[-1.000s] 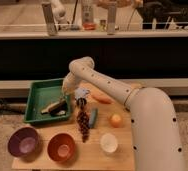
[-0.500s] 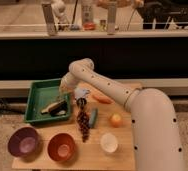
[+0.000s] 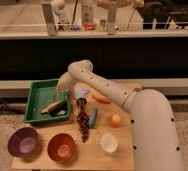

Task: Place fork in tray

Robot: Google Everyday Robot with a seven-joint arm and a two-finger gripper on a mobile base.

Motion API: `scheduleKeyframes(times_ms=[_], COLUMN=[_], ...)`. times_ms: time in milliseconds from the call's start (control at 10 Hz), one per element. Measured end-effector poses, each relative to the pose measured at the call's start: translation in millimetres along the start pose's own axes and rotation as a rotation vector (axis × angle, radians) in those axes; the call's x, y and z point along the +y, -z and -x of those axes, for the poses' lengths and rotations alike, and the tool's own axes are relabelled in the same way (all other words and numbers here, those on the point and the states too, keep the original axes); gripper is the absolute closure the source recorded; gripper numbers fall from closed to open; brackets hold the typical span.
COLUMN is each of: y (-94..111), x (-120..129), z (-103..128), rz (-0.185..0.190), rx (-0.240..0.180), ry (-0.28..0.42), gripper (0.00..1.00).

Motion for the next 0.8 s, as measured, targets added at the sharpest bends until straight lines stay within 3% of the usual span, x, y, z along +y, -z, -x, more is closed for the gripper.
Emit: scheduleKeyframes(times_ms=[600, 800], y=[-8.1, -12.1], x=[-15.0, -19.7], z=[-9.3, -10.4], rz=[-0.104, -0.123], rx=[0.04, 0.052], ry=[-0.01, -0.005], gripper=[1.0, 1.0])
